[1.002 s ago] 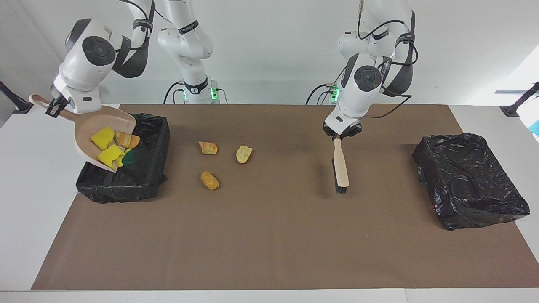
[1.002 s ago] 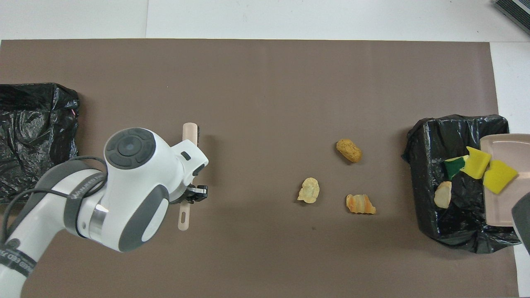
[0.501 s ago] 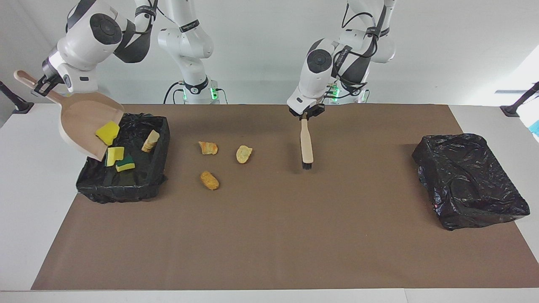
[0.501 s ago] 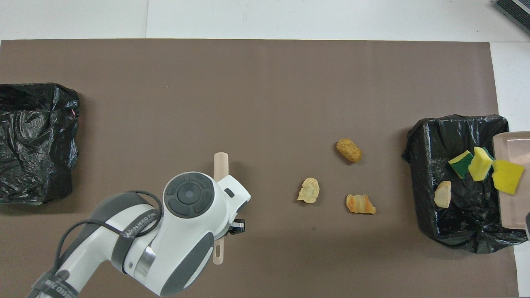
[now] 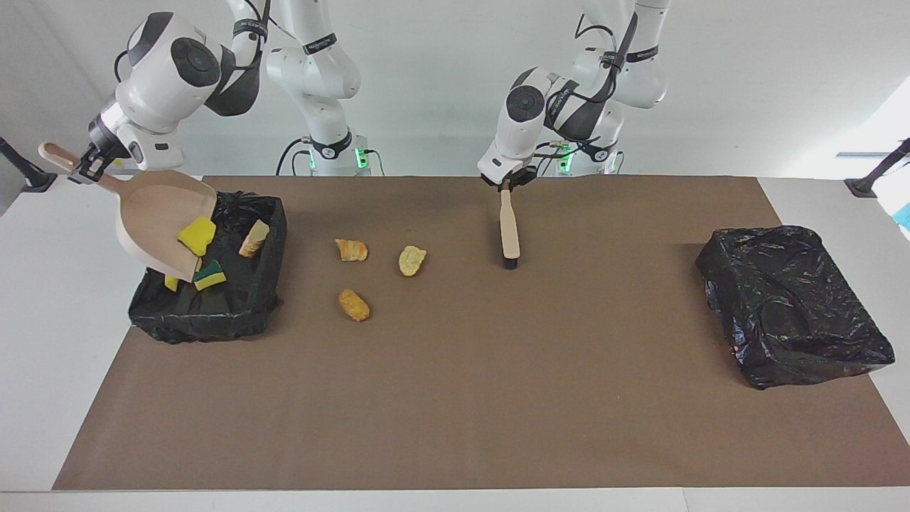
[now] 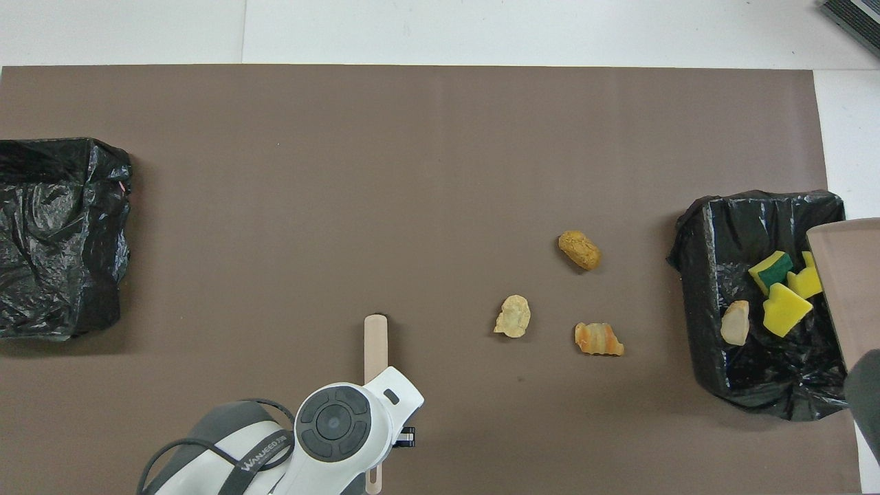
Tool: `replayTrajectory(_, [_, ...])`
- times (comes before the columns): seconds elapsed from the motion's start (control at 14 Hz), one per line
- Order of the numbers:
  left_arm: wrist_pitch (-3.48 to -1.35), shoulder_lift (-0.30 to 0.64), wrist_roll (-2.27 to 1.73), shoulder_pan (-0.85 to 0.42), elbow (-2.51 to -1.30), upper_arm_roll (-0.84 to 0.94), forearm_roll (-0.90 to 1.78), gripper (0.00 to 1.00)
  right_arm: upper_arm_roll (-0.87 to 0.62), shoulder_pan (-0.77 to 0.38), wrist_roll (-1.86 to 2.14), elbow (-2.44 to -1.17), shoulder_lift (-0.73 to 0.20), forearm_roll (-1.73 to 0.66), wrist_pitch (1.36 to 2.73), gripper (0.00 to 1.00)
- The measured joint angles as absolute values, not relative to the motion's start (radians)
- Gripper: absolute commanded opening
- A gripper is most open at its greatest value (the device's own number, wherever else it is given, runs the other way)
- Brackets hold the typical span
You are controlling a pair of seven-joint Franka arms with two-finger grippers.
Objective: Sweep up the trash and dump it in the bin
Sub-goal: 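Lower the brush onto the table with the left gripper and release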
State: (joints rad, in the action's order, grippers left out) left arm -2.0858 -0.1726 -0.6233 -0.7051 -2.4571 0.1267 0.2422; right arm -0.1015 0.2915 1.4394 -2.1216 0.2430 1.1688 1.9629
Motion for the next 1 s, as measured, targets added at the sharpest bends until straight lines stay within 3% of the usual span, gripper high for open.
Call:
replayTrajectory(0.07, [-2.087,-0.173,-0.623,-0.705,-2.457,0.124,0.242,0.71,-0.101,0.292,1.439,-2.122,0.257,1.173,1.96,0.0])
replayTrajectory(0.14, [-2.088,-0.173,-0.623,-0.705,-2.457,0.122,0.242,0.98,-0.101,0.292,1.439,-2.122,0.267,1.16,1.959,0.0])
replayTrajectory(0.64, [-2.097,-0.178,-0.617,-0.648,-2.406,0.094,0.227,1.0,-0.101,0.293,1.324,-2.095,0.253,0.686,1.887,0.0])
replayTrajectory(1.0, [-2.008,-0.196,-0.339,-0.333,-2.26,0.082,0.166,1.0,-0.106,0.238,0.955,-2.079,0.232,0.373,1.849,0.0])
